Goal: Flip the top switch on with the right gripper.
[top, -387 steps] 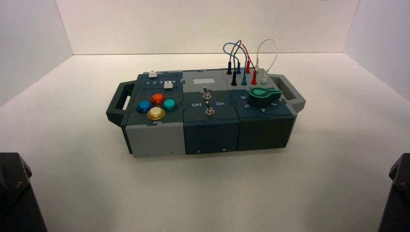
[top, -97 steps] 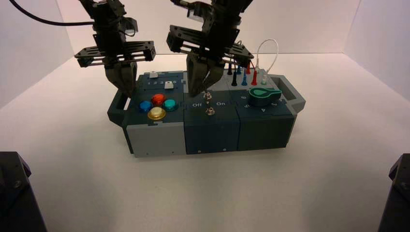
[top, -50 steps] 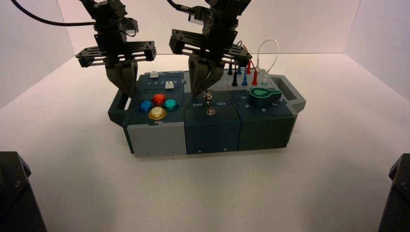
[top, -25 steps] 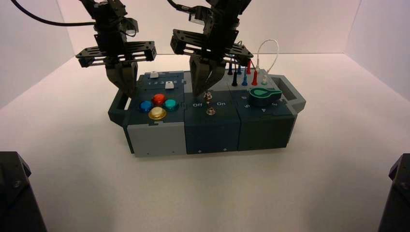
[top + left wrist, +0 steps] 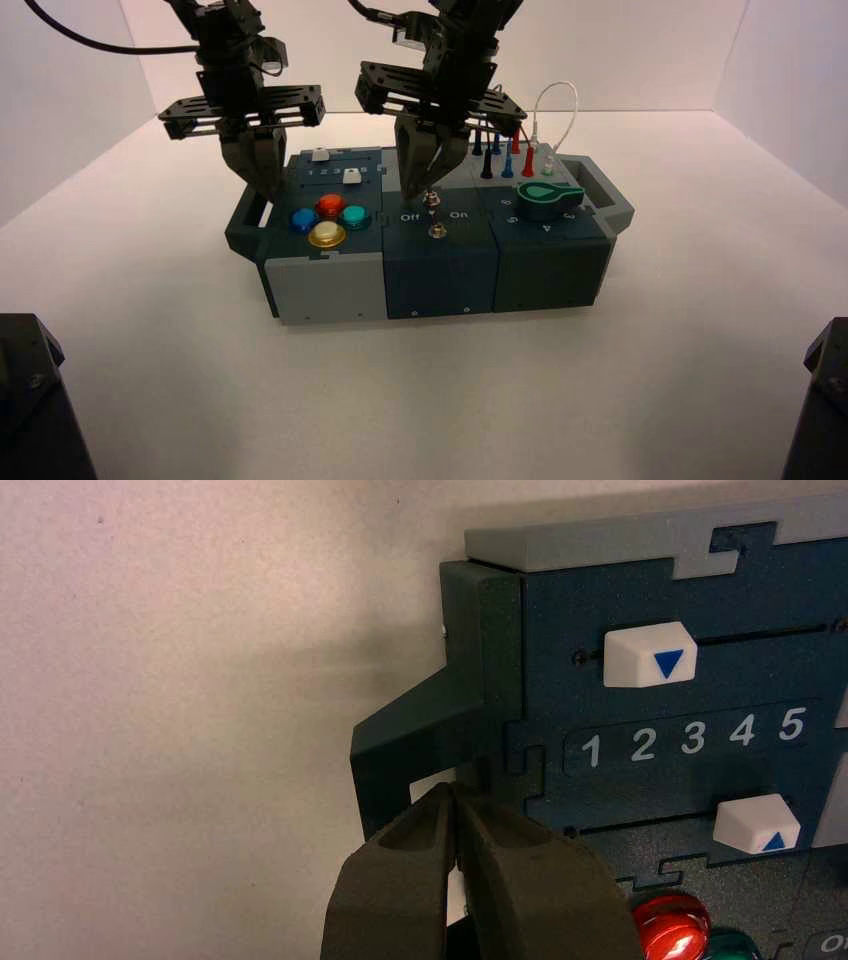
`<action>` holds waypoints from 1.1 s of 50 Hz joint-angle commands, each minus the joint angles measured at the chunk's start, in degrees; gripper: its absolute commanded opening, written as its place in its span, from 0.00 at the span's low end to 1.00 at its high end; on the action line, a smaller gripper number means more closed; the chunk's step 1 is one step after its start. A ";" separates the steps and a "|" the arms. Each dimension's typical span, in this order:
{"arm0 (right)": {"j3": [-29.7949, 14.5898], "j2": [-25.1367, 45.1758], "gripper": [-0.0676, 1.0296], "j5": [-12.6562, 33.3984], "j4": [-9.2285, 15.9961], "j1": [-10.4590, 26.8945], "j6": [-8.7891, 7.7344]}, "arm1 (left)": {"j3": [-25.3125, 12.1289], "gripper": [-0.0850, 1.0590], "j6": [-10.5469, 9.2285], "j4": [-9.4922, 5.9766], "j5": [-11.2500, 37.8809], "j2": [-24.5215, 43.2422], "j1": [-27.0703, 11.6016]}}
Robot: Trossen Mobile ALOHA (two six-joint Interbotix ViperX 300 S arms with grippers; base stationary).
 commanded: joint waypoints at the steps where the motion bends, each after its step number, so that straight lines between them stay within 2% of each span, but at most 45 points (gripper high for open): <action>1: 0.62 -0.88 0.04 0.18 -1.32 -2.90 0.18 | 1.14 0.05 1.67 0.53 -2.20 4.31 -0.44; 12: 0.97 -1.05 0.04 0.62 -2.29 -3.87 -0.18 | 1.14 0.05 1.58 0.53 -2.37 4.22 -0.44; 19: -0.26 -1.32 0.04 1.14 -2.20 -2.81 -0.44 | 0.97 0.05 1.67 0.53 -2.81 3.96 -0.44; 28: -2.72 -3.08 0.04 5.01 -2.29 -0.88 -1.67 | 1.14 0.05 1.58 0.53 -3.25 3.96 -0.35; 40: -2.11 -6.33 0.04 9.14 -2.29 3.43 -0.97 | 1.67 0.05 1.41 0.44 -3.96 3.34 -0.44; 55: -0.53 -5.89 0.04 10.02 -2.81 3.34 -0.53 | 1.67 0.05 1.58 0.44 -4.13 3.34 -0.35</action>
